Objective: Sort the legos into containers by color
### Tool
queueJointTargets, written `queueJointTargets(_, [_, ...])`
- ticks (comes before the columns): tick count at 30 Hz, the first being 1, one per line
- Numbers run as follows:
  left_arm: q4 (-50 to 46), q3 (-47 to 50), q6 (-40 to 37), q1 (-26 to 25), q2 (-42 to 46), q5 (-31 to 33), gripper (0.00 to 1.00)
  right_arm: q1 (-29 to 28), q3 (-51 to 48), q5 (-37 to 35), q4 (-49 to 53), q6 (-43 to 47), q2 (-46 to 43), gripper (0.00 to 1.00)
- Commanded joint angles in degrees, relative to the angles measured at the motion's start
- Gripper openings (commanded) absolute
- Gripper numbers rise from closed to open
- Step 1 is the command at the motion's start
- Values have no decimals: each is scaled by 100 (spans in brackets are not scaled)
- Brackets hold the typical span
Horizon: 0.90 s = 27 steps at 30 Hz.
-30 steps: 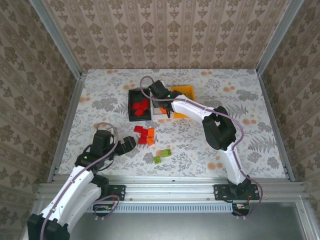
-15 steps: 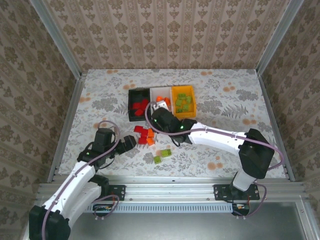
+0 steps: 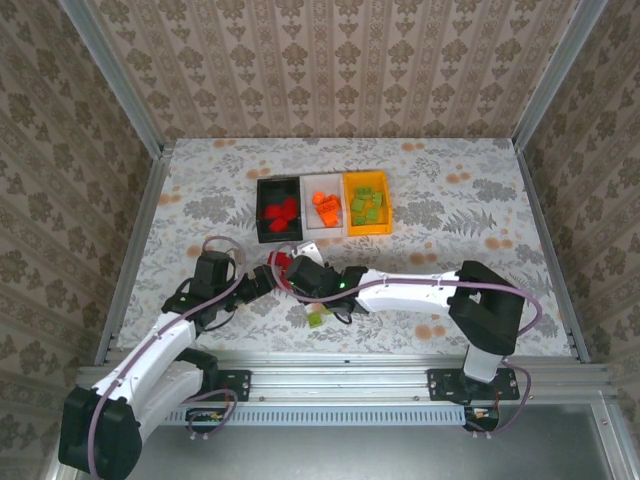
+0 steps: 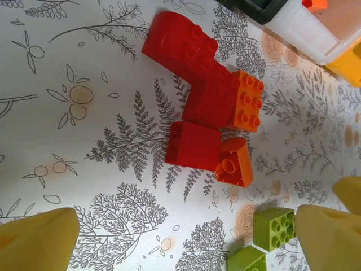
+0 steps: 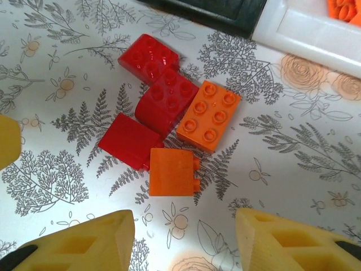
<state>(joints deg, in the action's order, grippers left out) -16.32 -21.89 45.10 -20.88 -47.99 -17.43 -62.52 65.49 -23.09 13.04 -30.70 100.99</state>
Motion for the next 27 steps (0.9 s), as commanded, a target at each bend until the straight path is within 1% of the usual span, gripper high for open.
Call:
queueJointTargets(1, [70,147,134,38,118,-67,100,0,218,185,76,-235,229,51])
queueJointTargets(7, [94,126,165,56,123,3,100,-6,283,487,-31,-246,508,51])
queueJointTargets(11, [86,165,174,58,134,3,100,17,453,314,39,-159,829,52])
queueJointTargets(14, [81,245,218,58,203,-5,100,187,498,281,-72,-95,1036,51])
queueJointTargets(23, [-150,247,211,69,517,82,100,546,782,458,-59,134,1478,42])
queueJointTargets(27, [-107,255,228,76,502,91,100,609,783,509,-79,199,1462,41])
